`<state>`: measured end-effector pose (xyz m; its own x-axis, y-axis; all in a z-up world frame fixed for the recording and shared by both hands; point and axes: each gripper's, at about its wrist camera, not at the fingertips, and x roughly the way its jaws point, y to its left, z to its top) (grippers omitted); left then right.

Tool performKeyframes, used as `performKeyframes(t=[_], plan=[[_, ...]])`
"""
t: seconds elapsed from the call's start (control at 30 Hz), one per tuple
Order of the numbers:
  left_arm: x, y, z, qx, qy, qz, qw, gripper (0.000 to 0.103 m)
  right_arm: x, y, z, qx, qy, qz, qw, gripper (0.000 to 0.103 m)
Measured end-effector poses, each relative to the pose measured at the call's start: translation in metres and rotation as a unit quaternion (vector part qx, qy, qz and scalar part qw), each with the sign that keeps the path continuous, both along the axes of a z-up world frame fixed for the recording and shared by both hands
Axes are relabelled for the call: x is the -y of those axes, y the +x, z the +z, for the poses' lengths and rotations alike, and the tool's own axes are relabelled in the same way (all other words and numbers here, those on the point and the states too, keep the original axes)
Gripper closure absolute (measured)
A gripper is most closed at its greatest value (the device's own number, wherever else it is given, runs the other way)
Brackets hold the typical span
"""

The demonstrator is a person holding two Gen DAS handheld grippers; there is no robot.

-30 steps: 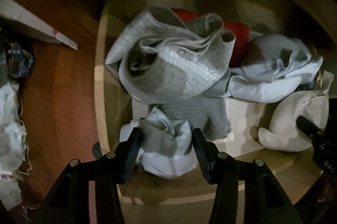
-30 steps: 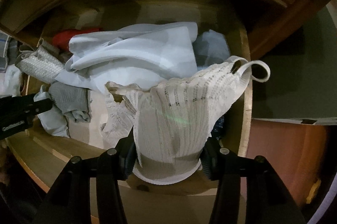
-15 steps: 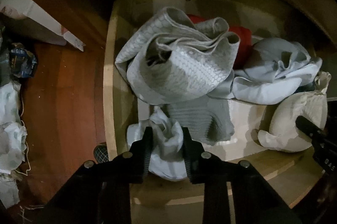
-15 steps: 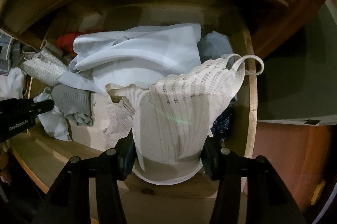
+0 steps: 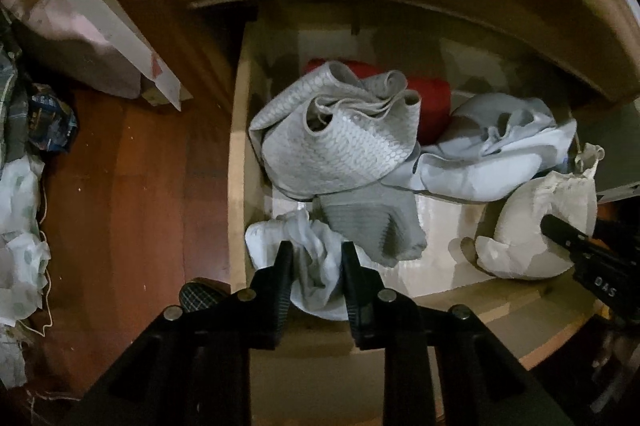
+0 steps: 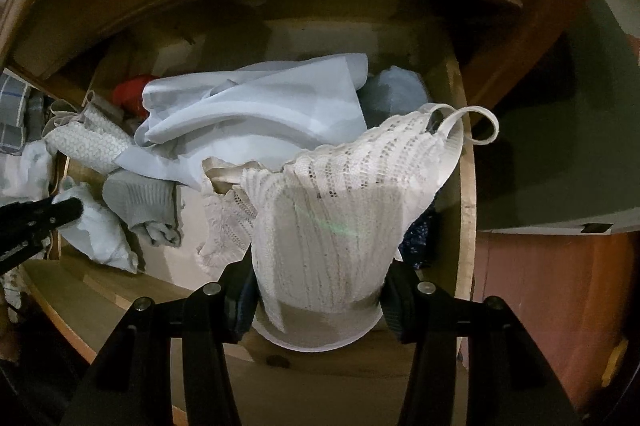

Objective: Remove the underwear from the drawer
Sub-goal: 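Grasp the crumpled white underwear with the left tool while the right tool holds the lace underwear, then carry the crumpled white underwear into the white box and open the left tool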

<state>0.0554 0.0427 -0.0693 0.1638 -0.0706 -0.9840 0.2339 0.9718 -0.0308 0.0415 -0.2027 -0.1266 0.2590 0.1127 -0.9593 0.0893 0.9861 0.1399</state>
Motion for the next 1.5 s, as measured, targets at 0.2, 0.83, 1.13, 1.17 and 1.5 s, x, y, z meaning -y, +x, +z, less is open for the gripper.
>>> performKeyframes(t=[0.2, 0.83, 1.13, 1.17, 1.5], plan=[[0.000, -0.010, 0.028, 0.025, -0.004, -0.002, 0.9997, 0.080, -0.007, -0.002, -0.001, 0.001, -0.021, 0.008, 1.000, 0.056], [-0.004, -0.031, 0.152, 0.119, -0.042, -0.021, 0.9918, 0.081, -0.012, -0.001, -0.007, 0.002, -0.032, 0.023, 0.999, 0.056], [-0.014, -0.024, 0.250, 0.192, -0.075, -0.030, 0.9781, 0.081, -0.015, -0.001, -0.011, 0.002, -0.037, 0.031, 0.999, 0.055], [-0.014, -0.022, 0.264, 0.203, -0.081, -0.028, 0.9754, 0.081, -0.016, -0.001, -0.011, 0.002, -0.038, 0.032, 0.999, 0.055], [-0.011, 0.021, 0.351, 0.279, -0.090, -0.023, 0.9559, 0.081, -0.018, -0.001, -0.014, 0.002, -0.041, 0.041, 0.998, 0.055]])
